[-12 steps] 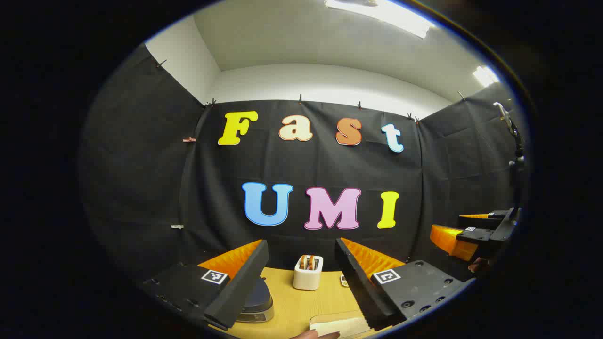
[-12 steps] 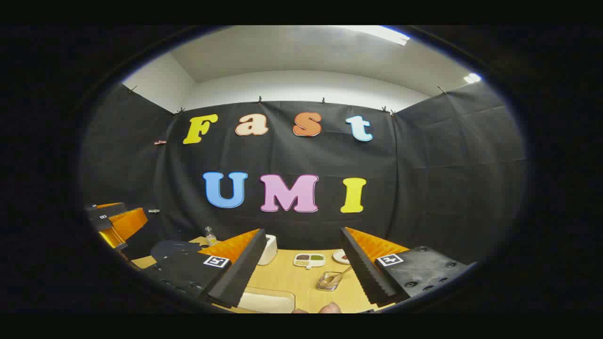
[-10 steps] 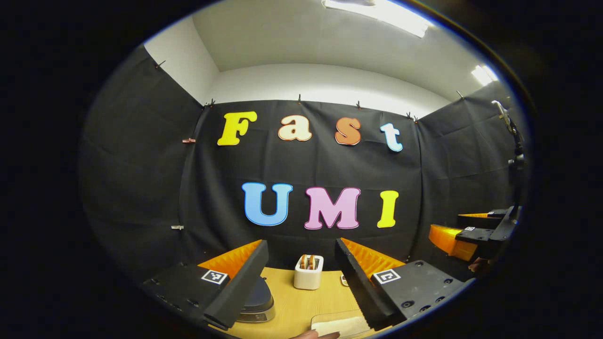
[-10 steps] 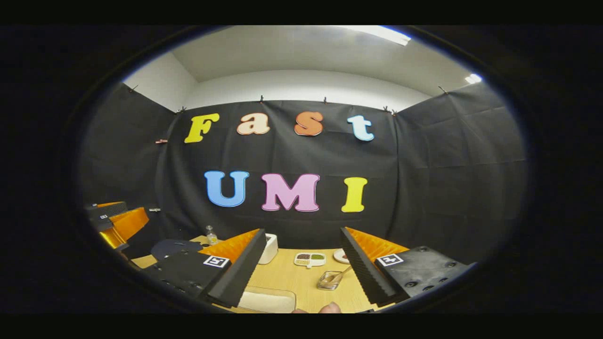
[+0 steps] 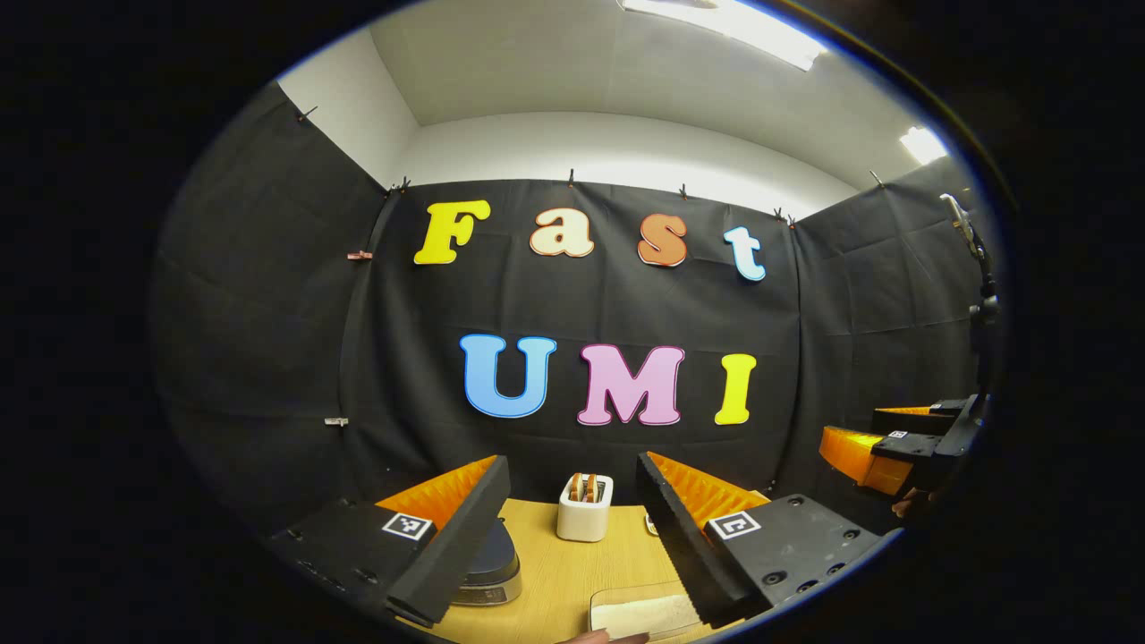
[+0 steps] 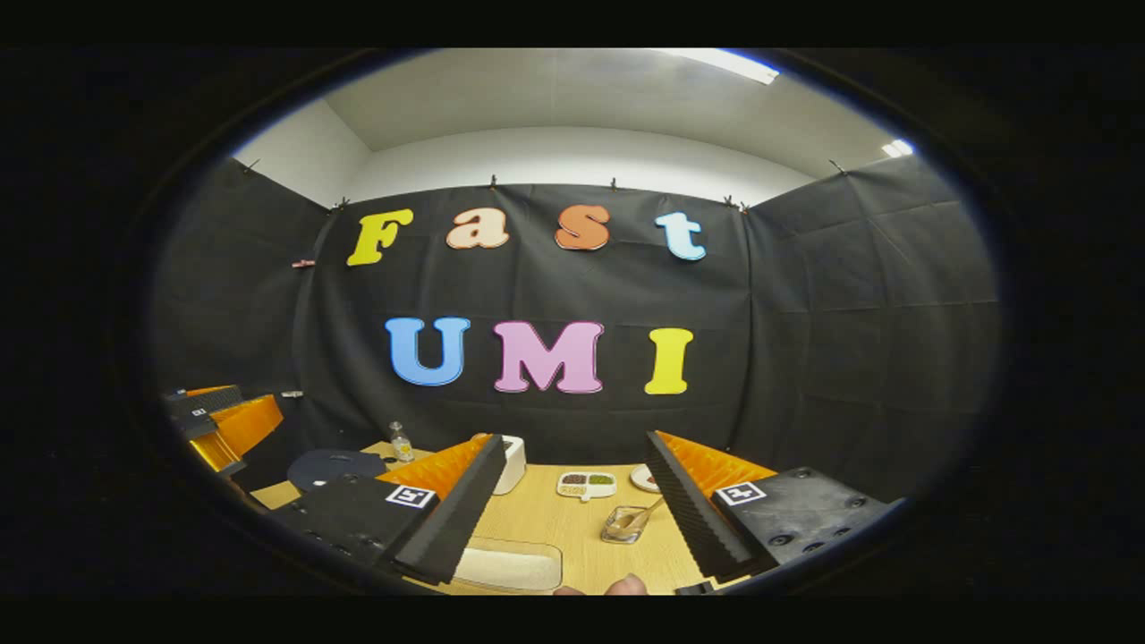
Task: Close the left gripper, press the button to open the rice cooker; take a wooden spoon from the chopstick holder with the right hand, scoop a spoonful of rice and pour it into the rice cooker, then put the wooden spoon back into the chopstick holder.
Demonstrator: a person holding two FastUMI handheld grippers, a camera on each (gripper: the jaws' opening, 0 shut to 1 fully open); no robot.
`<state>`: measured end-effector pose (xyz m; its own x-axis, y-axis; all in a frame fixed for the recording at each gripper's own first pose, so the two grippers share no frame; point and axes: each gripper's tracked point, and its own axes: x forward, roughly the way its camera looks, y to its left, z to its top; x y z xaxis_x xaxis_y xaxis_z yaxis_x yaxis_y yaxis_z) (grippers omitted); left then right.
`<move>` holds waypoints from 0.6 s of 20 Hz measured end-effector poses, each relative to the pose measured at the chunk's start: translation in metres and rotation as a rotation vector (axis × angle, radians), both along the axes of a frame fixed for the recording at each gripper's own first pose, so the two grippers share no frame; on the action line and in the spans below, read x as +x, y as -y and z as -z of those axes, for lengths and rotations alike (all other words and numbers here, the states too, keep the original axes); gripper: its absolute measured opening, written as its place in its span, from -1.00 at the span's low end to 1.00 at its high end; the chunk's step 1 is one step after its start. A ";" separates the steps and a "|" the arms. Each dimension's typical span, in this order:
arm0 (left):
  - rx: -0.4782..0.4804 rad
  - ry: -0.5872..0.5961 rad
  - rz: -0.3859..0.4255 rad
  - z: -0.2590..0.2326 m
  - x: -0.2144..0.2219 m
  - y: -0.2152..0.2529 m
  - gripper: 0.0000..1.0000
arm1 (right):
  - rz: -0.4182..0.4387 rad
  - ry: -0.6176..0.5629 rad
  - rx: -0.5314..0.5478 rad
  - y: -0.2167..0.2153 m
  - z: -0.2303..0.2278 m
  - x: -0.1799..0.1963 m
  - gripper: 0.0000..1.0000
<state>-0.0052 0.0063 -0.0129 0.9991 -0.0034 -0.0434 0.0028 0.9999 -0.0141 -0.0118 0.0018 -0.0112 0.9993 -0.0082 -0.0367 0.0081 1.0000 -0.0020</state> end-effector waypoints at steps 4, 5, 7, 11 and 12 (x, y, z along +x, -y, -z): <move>-0.002 -0.013 -0.004 0.003 -0.001 -0.002 0.92 | -0.013 -0.009 0.000 -0.005 0.002 0.001 0.94; 0.000 -0.016 -0.003 0.003 -0.001 -0.003 0.92 | -0.016 -0.015 0.001 -0.006 0.005 0.001 0.94; 0.011 -0.019 -0.004 0.004 0.000 -0.003 0.92 | -0.019 -0.024 0.002 -0.007 0.008 0.001 0.94; 0.017 -0.030 -0.014 0.009 0.000 -0.006 0.92 | -0.036 -0.030 0.010 -0.012 0.009 0.004 0.95; 0.017 -0.039 -0.019 0.012 0.000 -0.008 0.92 | -0.042 -0.032 0.012 -0.015 0.010 0.004 0.94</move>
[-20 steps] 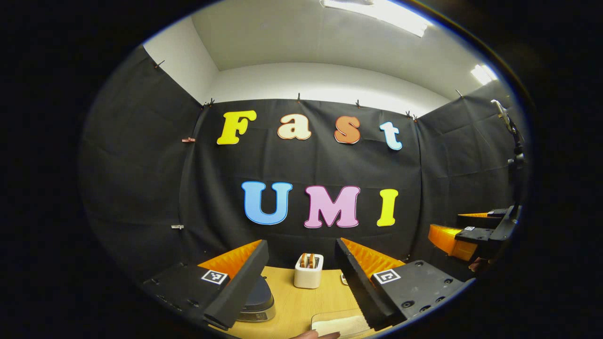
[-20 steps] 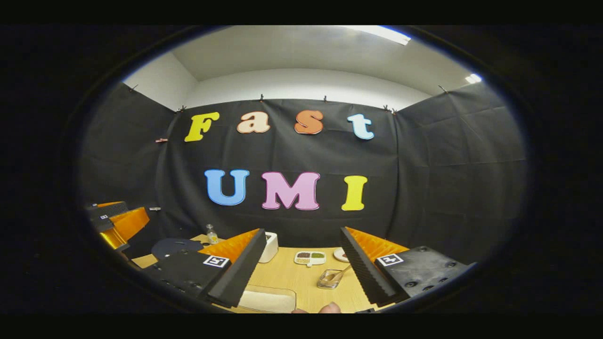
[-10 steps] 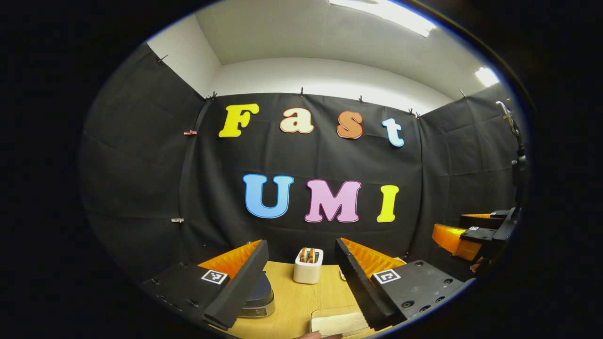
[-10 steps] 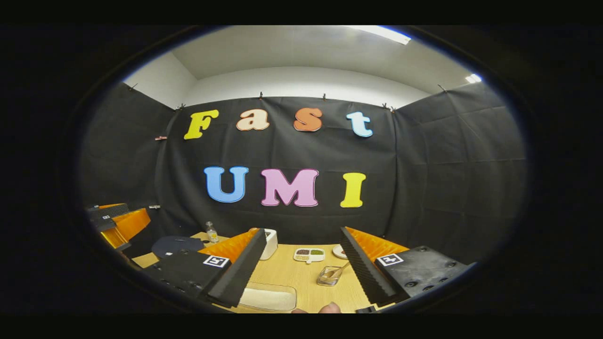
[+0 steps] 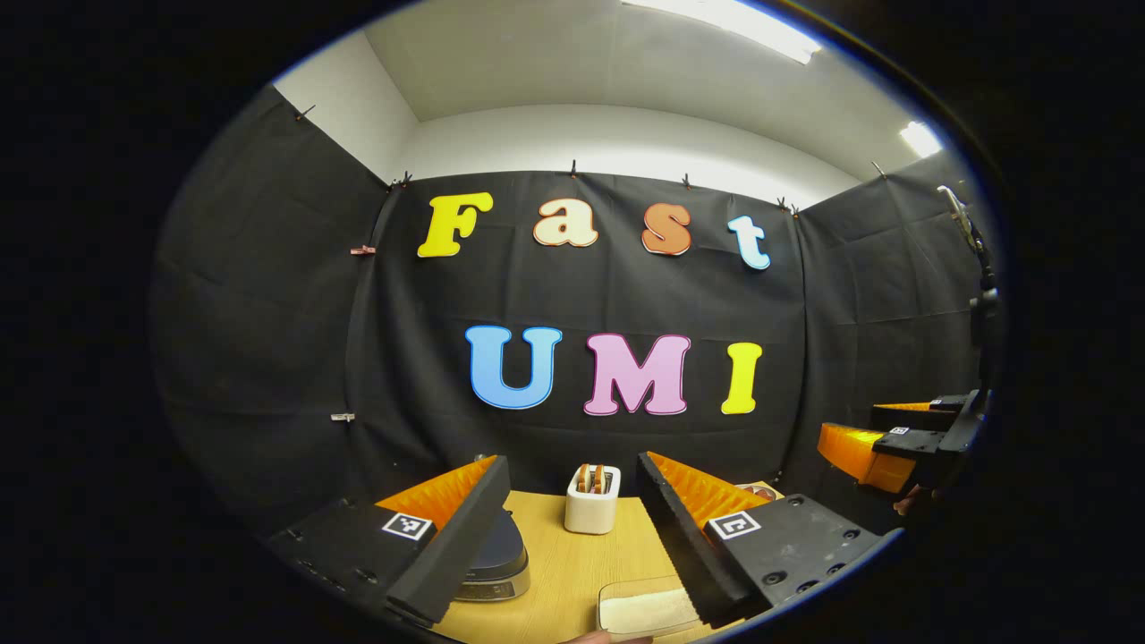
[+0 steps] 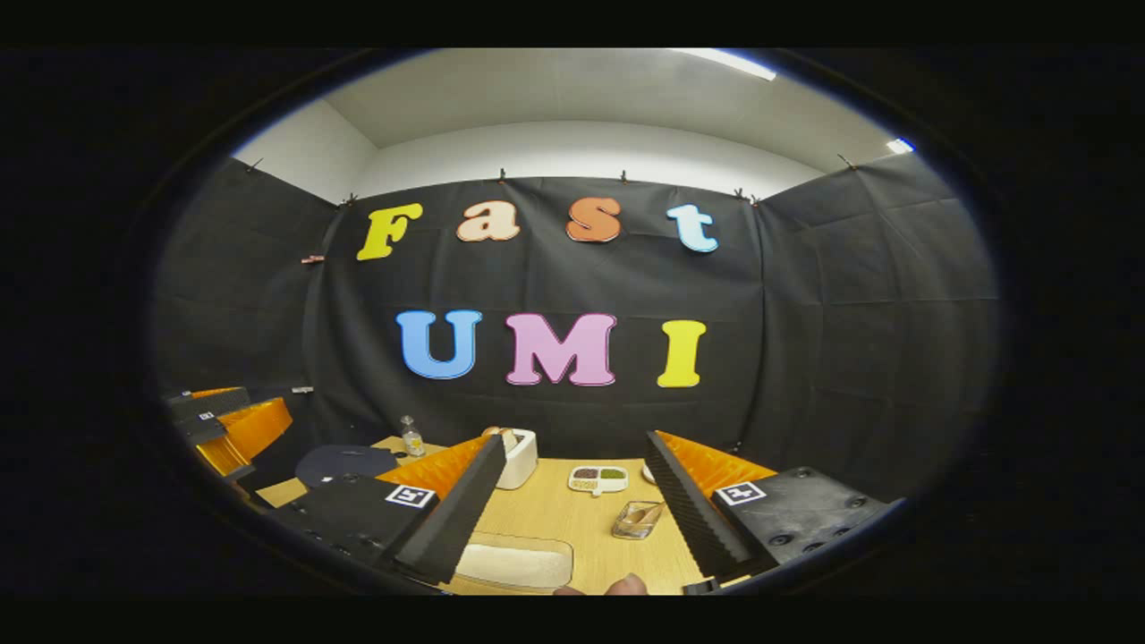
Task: Close the left gripper, press the button to open the rice cooker; take a wooden spoon from the chopstick holder with the right hand, scoop a spoonful of rice and pour it into the rice cooker, then put the wooden spoon back into the chopstick holder.
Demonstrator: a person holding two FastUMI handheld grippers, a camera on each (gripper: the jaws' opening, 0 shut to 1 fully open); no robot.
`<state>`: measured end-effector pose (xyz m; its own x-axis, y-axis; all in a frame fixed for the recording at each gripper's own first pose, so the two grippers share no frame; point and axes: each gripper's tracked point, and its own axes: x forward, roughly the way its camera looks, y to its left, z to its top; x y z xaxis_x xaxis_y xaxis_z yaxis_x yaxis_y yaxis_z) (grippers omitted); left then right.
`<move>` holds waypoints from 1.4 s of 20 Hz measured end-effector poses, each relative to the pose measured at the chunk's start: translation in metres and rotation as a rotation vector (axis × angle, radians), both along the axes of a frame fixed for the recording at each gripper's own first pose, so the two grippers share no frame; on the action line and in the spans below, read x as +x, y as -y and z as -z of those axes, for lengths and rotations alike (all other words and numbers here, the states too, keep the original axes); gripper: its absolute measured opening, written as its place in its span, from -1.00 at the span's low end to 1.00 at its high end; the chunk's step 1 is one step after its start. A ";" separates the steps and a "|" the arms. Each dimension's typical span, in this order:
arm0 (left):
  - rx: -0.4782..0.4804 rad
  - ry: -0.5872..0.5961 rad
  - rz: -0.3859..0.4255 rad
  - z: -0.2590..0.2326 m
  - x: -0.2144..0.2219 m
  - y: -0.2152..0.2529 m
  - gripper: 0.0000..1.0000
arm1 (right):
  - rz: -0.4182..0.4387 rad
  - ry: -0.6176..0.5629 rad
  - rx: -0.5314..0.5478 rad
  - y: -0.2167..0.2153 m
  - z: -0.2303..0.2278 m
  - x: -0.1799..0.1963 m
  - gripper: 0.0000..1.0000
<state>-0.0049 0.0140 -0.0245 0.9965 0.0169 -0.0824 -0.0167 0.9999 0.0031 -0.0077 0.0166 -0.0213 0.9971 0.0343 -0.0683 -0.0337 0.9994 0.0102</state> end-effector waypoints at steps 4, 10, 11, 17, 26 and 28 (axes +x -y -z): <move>0.010 -0.045 -0.046 0.017 0.008 -0.020 0.93 | -0.030 -0.018 -0.001 -0.011 0.007 0.002 0.95; 0.013 -0.190 -0.179 0.070 0.024 -0.073 0.65 | -0.045 -0.027 -0.007 -0.014 0.009 0.004 0.95; -0.005 -0.214 -0.199 0.080 0.026 -0.081 0.59 | -0.045 -0.031 -0.007 -0.014 0.011 0.005 0.95; -0.051 -0.358 -0.284 0.144 0.040 -0.124 0.30 | -0.056 -0.047 -0.005 -0.019 0.017 0.005 0.92; -0.068 -0.641 -0.385 0.243 0.067 -0.170 -0.40 | -0.079 -0.059 -0.015 -0.026 0.021 0.003 0.95; -0.077 -0.703 -0.383 0.261 0.074 -0.176 -0.72 | -0.077 -0.064 -0.014 -0.024 0.022 0.002 0.95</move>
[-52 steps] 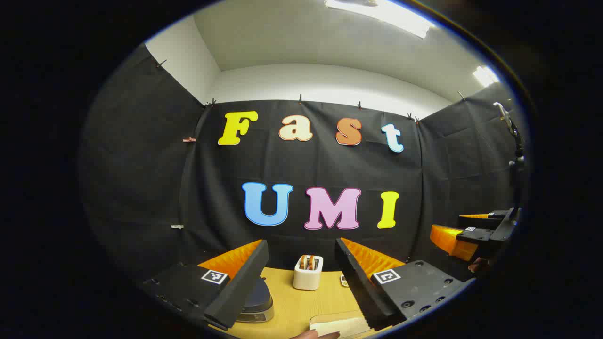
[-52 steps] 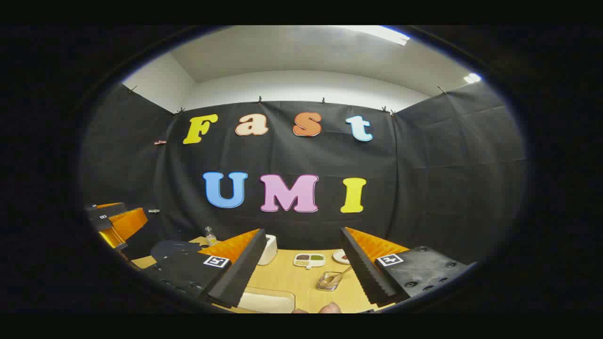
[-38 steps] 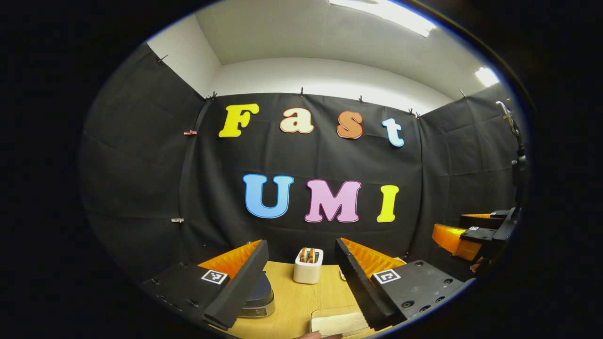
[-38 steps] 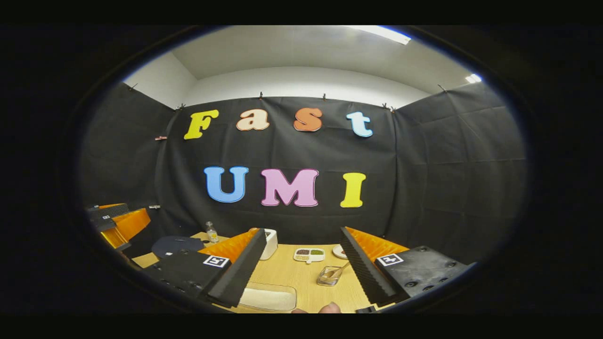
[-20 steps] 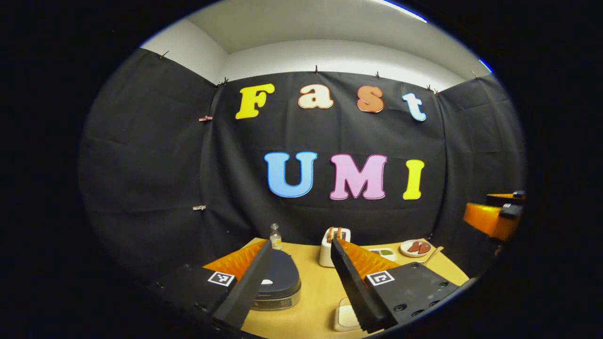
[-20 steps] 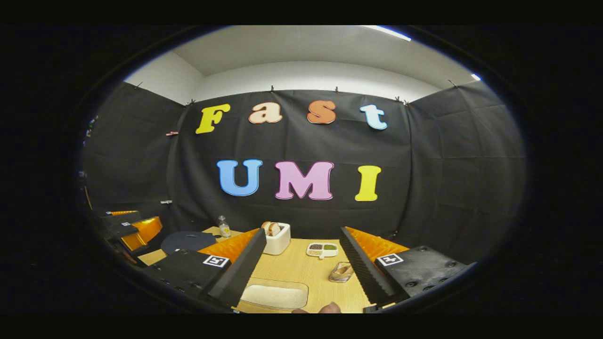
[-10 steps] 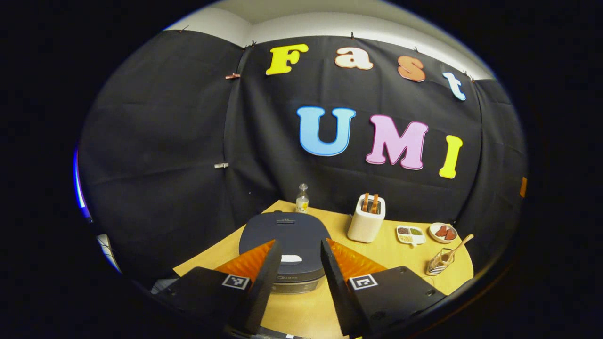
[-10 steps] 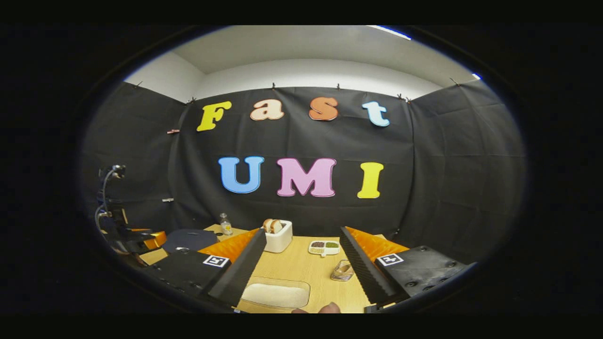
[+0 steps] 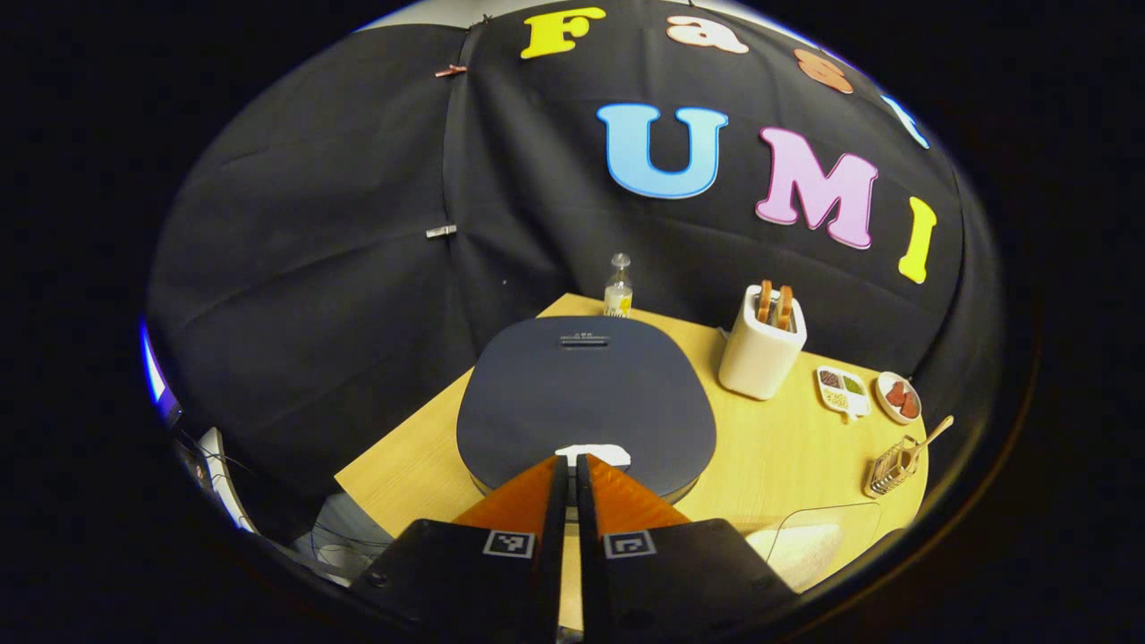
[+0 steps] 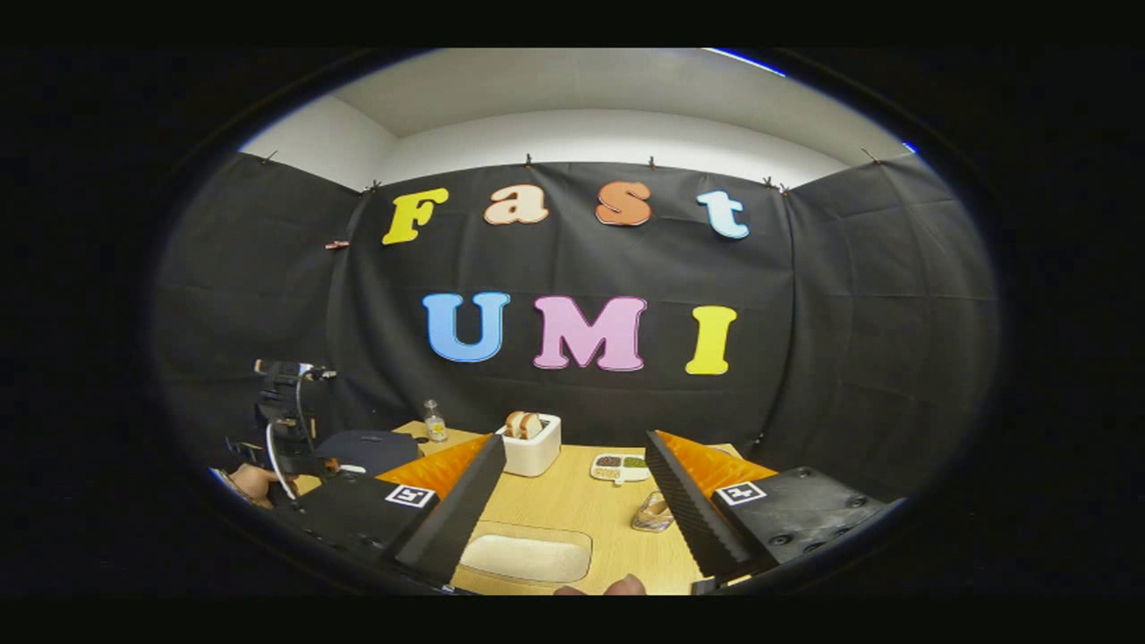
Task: Close the left gripper, press the button to open the rice cooker; take a wooden spoon from the chopstick holder with the right hand, scoop a spoonful of rice and pour it into the rice cooker, then put the wooden spoon back into the chopstick holder.
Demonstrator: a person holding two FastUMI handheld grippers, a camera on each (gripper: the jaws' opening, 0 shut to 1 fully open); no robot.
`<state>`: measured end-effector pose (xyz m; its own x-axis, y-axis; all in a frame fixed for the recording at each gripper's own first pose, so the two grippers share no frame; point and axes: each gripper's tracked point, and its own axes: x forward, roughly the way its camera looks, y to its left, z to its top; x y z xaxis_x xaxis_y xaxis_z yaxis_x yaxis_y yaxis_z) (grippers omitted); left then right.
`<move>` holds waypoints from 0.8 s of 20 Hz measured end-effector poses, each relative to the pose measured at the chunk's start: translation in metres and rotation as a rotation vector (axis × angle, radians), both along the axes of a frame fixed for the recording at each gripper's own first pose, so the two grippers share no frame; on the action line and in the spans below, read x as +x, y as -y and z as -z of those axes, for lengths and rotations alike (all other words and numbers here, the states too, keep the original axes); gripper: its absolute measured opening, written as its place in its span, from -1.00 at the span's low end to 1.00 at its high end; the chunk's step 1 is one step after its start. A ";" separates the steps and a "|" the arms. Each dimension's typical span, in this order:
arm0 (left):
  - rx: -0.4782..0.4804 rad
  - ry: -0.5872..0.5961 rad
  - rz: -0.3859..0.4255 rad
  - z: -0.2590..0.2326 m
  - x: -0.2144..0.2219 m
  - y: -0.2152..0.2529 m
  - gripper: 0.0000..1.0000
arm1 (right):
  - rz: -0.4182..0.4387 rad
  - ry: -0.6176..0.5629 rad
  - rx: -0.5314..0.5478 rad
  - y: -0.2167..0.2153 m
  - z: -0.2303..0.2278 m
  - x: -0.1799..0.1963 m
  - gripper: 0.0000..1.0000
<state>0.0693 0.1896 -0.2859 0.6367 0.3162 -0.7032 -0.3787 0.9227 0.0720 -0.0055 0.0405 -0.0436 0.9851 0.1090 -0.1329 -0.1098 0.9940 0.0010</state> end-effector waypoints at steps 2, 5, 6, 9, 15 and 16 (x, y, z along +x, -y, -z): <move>-0.038 -0.039 0.011 0.014 0.008 0.002 -0.84 | 0.001 -0.005 0.000 0.000 0.002 -0.001 0.95; -0.023 -0.067 0.010 0.023 0.015 -0.001 -0.86 | -0.001 -0.005 -0.003 0.000 0.002 0.000 0.95; 0.008 -0.096 0.024 0.022 0.010 0.002 -0.86 | 0.000 -0.003 -0.004 0.001 0.001 0.000 0.95; 0.124 -0.145 0.080 0.025 0.009 0.004 -0.85 | 0.001 -0.010 0.001 0.001 0.004 -0.001 0.92; 0.149 -0.129 0.075 0.028 0.007 0.005 -0.86 | 0.029 -0.008 0.010 0.014 0.004 -0.004 0.95; 0.211 -0.128 0.089 0.028 0.007 0.005 -0.87 | 0.031 -0.014 0.014 0.014 0.006 -0.004 0.95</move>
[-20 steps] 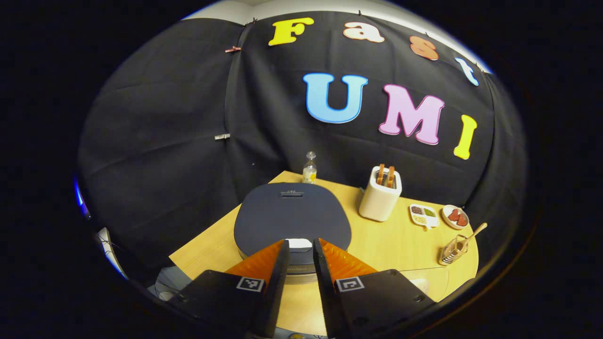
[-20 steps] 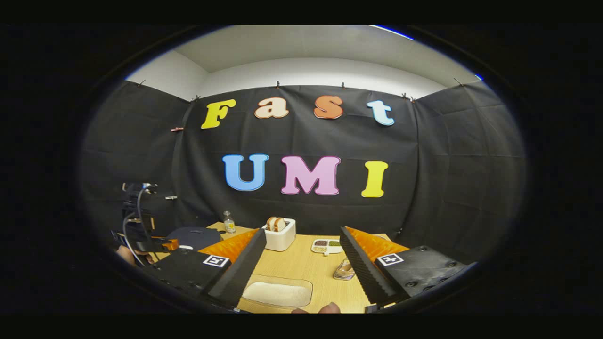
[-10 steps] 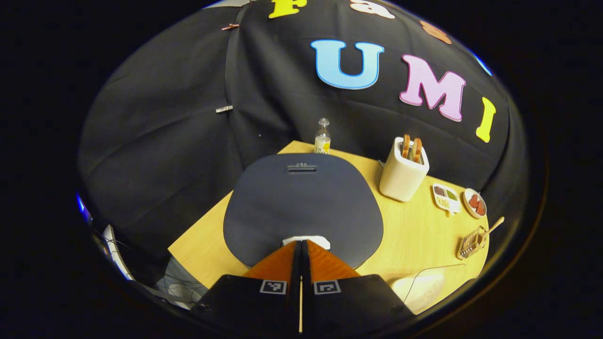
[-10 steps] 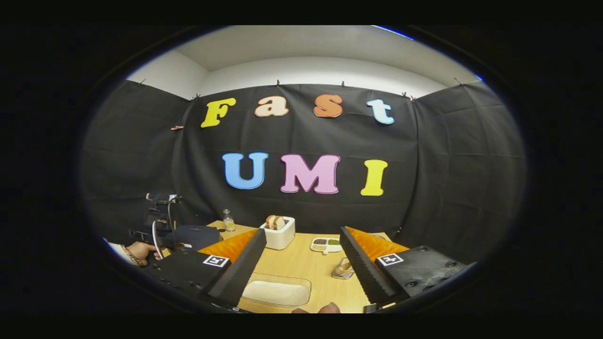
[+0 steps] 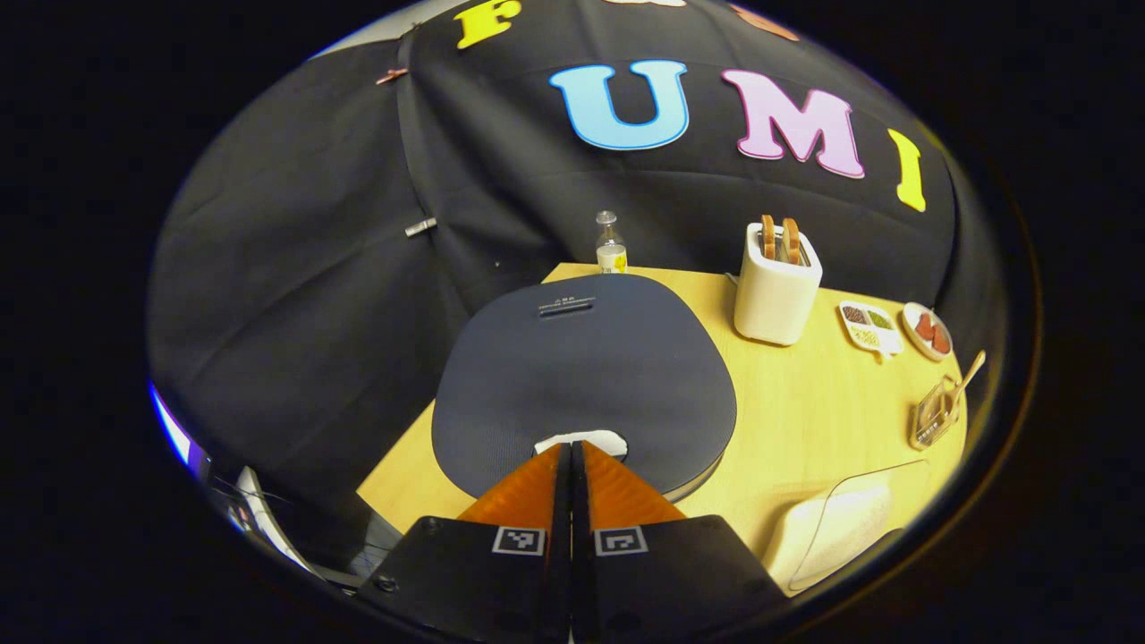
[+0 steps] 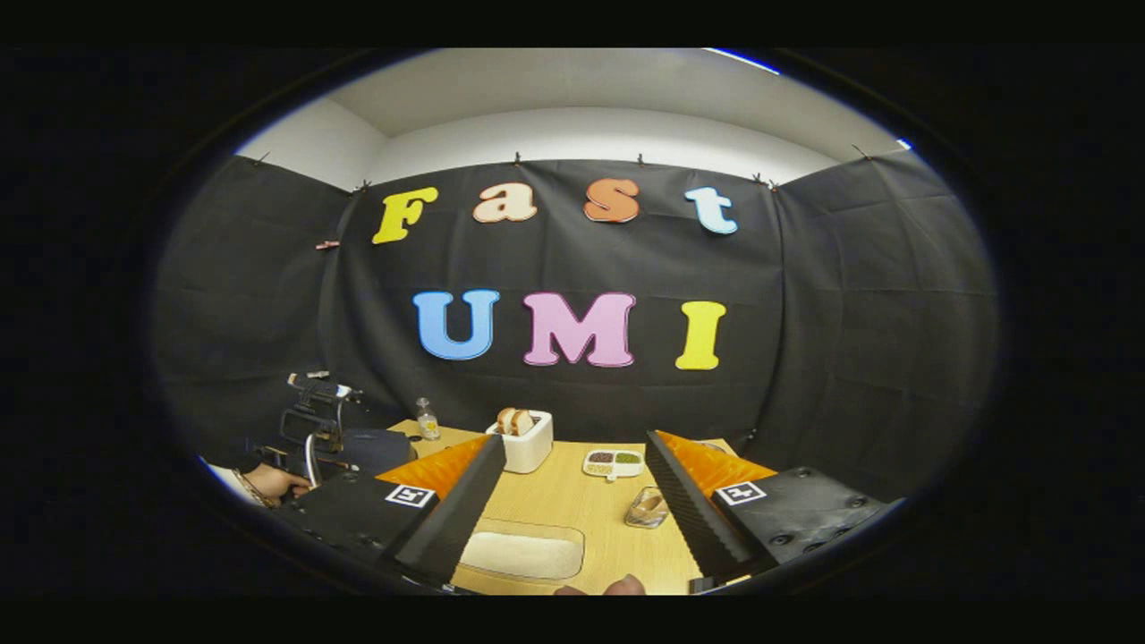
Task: Close the left gripper, press the button to open the rice cooker; take a wooden spoon from the chopstick holder with the right hand, scoop a spoonful of rice and pour it into the rice cooker, then put the wooden spoon back into the chopstick holder.
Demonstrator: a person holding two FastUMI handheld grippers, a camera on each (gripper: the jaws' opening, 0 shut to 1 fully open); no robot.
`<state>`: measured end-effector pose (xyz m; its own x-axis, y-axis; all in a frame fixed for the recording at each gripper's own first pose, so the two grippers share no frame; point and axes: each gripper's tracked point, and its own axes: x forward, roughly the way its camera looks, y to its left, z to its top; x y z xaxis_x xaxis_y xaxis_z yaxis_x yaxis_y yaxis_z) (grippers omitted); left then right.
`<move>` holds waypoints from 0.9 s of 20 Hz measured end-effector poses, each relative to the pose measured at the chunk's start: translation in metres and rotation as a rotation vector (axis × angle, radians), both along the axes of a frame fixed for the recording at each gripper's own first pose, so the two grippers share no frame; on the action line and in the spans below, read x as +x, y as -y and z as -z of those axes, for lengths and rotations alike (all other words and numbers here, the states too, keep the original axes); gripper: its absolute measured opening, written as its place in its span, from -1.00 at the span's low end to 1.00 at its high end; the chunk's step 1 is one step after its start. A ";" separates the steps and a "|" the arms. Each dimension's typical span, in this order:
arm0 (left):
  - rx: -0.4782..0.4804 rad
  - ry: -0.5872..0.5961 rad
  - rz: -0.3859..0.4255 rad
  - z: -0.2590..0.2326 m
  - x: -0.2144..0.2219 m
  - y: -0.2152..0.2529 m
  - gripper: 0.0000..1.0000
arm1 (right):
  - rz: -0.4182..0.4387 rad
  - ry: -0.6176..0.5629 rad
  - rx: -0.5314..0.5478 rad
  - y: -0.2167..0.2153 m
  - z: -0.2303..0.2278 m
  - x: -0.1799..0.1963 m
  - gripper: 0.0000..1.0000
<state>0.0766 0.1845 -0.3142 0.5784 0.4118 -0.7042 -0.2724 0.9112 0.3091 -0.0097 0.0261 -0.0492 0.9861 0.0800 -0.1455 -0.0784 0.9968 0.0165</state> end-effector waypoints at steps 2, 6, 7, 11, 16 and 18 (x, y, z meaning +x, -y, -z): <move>0.110 0.014 0.016 0.000 0.001 0.001 -0.87 | -0.004 -0.015 0.001 -0.001 0.004 0.000 0.95; 0.012 0.059 -0.073 0.000 0.001 0.003 -0.89 | -0.033 -0.014 -0.013 -0.007 0.002 -0.002 0.96; -0.009 0.063 -0.076 -0.003 0.004 0.001 -0.88 | -0.044 -0.012 -0.014 -0.012 0.000 -0.002 0.95; -0.083 0.100 -0.056 -0.005 0.012 -0.004 -0.90 | -0.071 -0.012 -0.030 -0.026 0.003 0.005 0.95; -0.124 0.016 -0.076 0.008 0.009 -0.003 -0.89 | -0.074 -0.022 -0.028 -0.031 0.006 0.009 0.96; -0.114 0.021 -0.062 0.008 0.012 -0.003 -0.89 | -0.076 -0.023 -0.024 -0.033 0.007 0.009 0.96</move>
<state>0.0886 0.1878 -0.3218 0.5693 0.3653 -0.7365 -0.3342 0.9213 0.1987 -0.0004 0.0596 -0.0560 0.9736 0.1510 -0.1713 -0.1541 0.9880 -0.0050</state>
